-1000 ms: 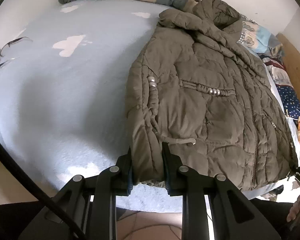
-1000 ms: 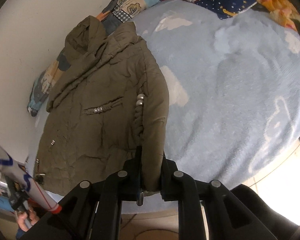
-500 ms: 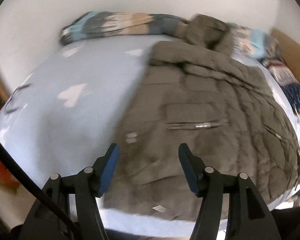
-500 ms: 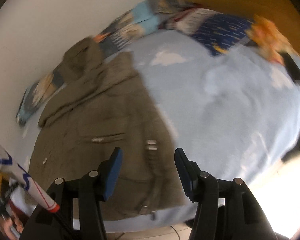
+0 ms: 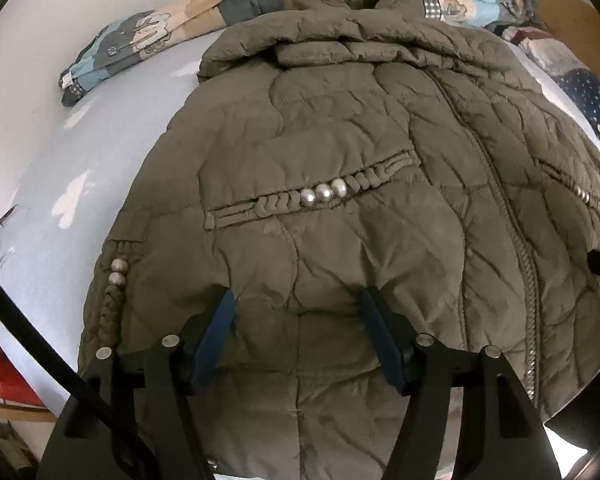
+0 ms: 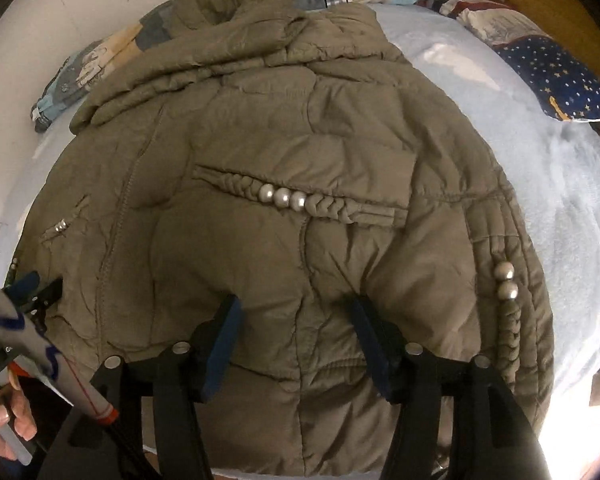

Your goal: Fold large clothes

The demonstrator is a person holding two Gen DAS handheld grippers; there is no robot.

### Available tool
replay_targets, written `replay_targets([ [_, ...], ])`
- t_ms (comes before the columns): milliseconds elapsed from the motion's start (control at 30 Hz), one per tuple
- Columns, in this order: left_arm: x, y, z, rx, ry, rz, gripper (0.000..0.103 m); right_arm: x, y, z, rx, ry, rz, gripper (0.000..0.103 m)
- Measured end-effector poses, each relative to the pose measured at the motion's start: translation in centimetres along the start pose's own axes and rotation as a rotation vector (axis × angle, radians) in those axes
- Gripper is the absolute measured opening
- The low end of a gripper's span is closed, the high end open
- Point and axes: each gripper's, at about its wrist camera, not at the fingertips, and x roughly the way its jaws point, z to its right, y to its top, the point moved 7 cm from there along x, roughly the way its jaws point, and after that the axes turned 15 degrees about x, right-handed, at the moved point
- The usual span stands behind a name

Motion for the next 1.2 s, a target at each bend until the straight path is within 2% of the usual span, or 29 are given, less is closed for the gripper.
replay_targets([
  [200,-0.1,-0.6,0.1,-0.034,0.017,-0.018,0.068,0.3,-0.4,-0.6,-0.009,0.001,0.005,0.074],
  [367,0.2,-0.9,0.2,-0.069,0.046,-0.020,0.076,0.6,-0.9,-0.9,-0.023,-0.006,0.009,0.083],
  [567,0.2,-1.6,0.0,-0.115,0.088,-0.040,0.084,0.9,-1.6,-1.6,0.003,0.020,-0.035,0.100],
  [700,-0.6,-0.8,0.2,-0.097,0.088,-0.075,0.084,1.0,-1.8,-2.1,0.027,0.020,-0.054,0.101],
  [800,-2.9,1.4,0.2,-0.108,0.033,0.009,0.084,-0.4,-0.9,-2.5,0.076,0.083,-0.040,0.096],
  [967,-6.8,7.1,-0.6,-0.037,0.040,0.164,0.084,-4.5,1.4,-4.1,0.041,0.174,0.090,0.087],
  [1067,-7.2,10.4,-1.4,-0.004,0.025,0.209,0.084,-6.0,2.6,-5.0,0.008,0.198,0.123,0.085],
  [1200,-5.6,14.5,-3.8,-0.010,-0.025,0.208,0.084,-6.9,5.2,-5.5,0.025,0.223,0.124,0.085],
])
